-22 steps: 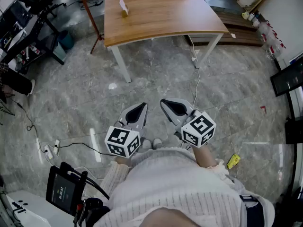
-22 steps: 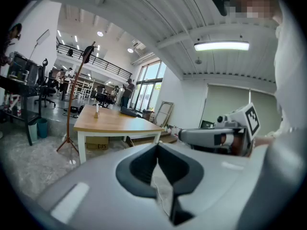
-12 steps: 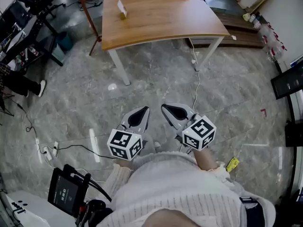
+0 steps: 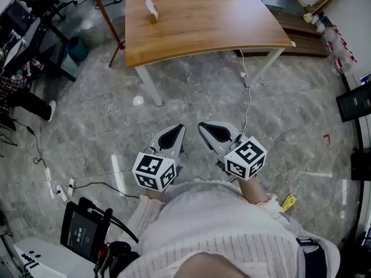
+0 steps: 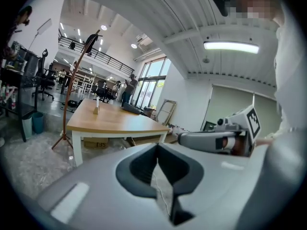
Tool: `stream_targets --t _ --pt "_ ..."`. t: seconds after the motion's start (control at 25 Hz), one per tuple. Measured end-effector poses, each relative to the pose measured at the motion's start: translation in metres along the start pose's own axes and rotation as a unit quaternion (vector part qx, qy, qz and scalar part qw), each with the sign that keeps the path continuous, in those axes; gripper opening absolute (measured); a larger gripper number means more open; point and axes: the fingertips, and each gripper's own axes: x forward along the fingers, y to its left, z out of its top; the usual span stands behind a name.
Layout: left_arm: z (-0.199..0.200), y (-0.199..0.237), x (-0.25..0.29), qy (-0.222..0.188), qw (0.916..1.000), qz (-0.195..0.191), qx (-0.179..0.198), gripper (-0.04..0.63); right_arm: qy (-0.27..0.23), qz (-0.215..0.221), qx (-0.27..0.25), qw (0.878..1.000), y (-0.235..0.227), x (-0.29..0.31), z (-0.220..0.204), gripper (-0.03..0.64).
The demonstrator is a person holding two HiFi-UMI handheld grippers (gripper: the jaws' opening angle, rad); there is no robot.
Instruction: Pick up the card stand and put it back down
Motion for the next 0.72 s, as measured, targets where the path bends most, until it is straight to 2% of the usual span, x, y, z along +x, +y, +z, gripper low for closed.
stream_targets --t 0.16,0.48,0.72 --pt "0.029 0.039 0.030 -0.003 0.9998 -0.015 0.010 0.008 -0.005 -0.008 0.000 1.000 -0.029 0.046 0.022 0.000" --pt "0.098 0.125 0.083 -0.006 0.9984 -0.045 0.033 0.009 -0.024 -0.033 -0.014 0.999 -0.088 0.148 0.096 0.000" --pt "0.109 0.167 0.115 0.008 0.9989 -0.042 0.017 0.009 -0.008 -0.027 -0.006 1.000 -0.116 0.193 0.103 0.000"
